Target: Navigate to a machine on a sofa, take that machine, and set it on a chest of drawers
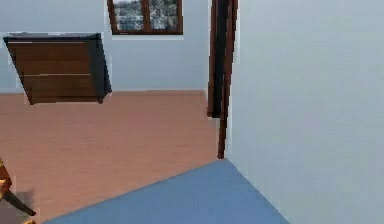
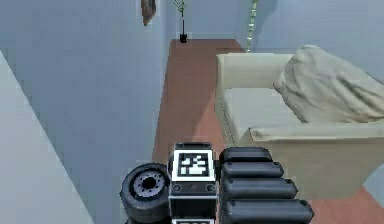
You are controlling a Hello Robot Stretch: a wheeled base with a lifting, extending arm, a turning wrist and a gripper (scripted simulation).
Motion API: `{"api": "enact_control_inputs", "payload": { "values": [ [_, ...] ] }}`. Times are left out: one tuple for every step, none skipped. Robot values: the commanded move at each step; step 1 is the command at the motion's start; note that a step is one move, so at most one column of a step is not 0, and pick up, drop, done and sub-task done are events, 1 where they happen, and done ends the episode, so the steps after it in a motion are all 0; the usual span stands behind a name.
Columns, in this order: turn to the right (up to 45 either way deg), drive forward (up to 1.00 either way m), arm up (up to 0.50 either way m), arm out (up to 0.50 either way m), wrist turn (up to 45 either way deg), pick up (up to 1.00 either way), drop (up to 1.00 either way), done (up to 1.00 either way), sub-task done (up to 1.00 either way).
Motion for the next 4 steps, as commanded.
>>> {"api": "enact_control_inputs", "payload": {
  "values": [
    [0.0,0.75,0.0,0.0,0.0,0.0,0.0,0.0,0.0],
    [-45.0,0.0,0.0,0.0,0.0,0.0,0.0,0.0,0.0],
    [0.0,1.0,0.0,0.0,0.0,0.0,0.0,0.0,0.0],
    [-3.0,0.0,0.0,0.0,0.0,0.0,0.0,0.0,0.0]
  ]
}}
